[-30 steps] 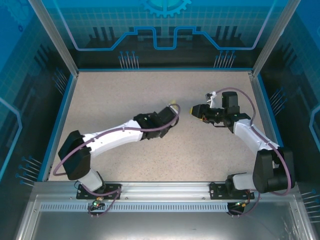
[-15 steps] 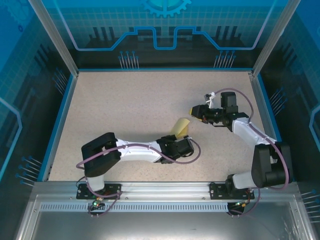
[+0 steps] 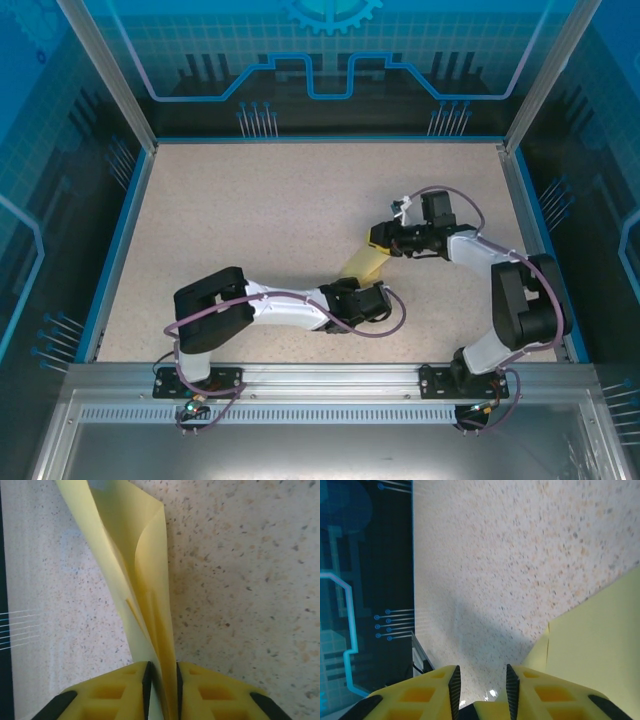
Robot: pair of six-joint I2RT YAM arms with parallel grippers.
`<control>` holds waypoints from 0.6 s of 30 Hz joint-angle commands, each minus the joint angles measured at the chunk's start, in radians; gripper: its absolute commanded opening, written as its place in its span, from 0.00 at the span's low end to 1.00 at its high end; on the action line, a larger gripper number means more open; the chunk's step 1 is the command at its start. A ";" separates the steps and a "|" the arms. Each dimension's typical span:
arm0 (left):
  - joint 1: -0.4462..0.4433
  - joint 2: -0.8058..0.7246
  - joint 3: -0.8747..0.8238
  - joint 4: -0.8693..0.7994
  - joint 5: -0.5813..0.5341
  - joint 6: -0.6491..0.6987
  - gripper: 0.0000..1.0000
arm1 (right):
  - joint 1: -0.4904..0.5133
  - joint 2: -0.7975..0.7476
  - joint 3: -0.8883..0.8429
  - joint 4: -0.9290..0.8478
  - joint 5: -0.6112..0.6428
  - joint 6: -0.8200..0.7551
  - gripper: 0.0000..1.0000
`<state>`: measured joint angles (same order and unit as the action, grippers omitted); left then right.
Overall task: Fold a paper plane with a square sheet of paper (pick it up from the middle)
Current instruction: Turn over the paper at the center of the table.
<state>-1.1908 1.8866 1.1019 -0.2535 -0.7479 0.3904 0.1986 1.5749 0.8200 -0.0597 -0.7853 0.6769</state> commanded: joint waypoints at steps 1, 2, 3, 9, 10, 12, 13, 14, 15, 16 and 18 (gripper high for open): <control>-0.009 -0.005 0.011 -0.031 0.074 -0.043 0.27 | 0.017 0.027 -0.033 -0.036 0.014 -0.009 0.31; -0.007 -0.009 0.013 -0.039 0.084 -0.050 0.30 | 0.020 0.031 -0.038 -0.048 0.023 -0.017 0.30; -0.008 -0.014 0.015 -0.049 0.095 -0.060 0.32 | 0.022 0.037 -0.045 -0.054 0.029 -0.021 0.30; -0.001 -0.077 0.030 -0.114 0.202 -0.148 0.57 | 0.039 0.051 -0.085 -0.097 0.074 -0.056 0.27; 0.003 -0.094 0.038 -0.133 0.222 -0.169 0.60 | 0.039 0.052 -0.092 -0.099 0.080 -0.060 0.27; 0.008 -0.134 0.056 -0.175 0.252 -0.206 0.62 | 0.045 0.061 -0.097 -0.115 0.097 -0.074 0.27; 0.012 -0.160 0.067 -0.197 0.276 -0.232 0.63 | 0.045 0.064 -0.099 -0.126 0.107 -0.083 0.26; 0.016 -0.183 0.075 -0.218 0.302 -0.253 0.65 | 0.045 0.069 -0.101 -0.129 0.112 -0.086 0.26; 0.022 -0.210 0.083 -0.237 0.333 -0.279 0.66 | 0.046 0.075 -0.104 -0.135 0.117 -0.092 0.25; 0.032 -0.237 0.090 -0.255 0.364 -0.305 0.66 | 0.045 0.079 -0.106 -0.142 0.128 -0.099 0.25; 0.066 -0.277 0.095 -0.282 0.400 -0.357 0.66 | 0.047 0.086 -0.108 -0.149 0.149 -0.111 0.24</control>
<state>-1.1610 1.6859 1.1587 -0.4515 -0.4488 0.1463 0.2314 1.6424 0.7288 -0.1619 -0.6731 0.6041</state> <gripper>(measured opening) 0.659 0.246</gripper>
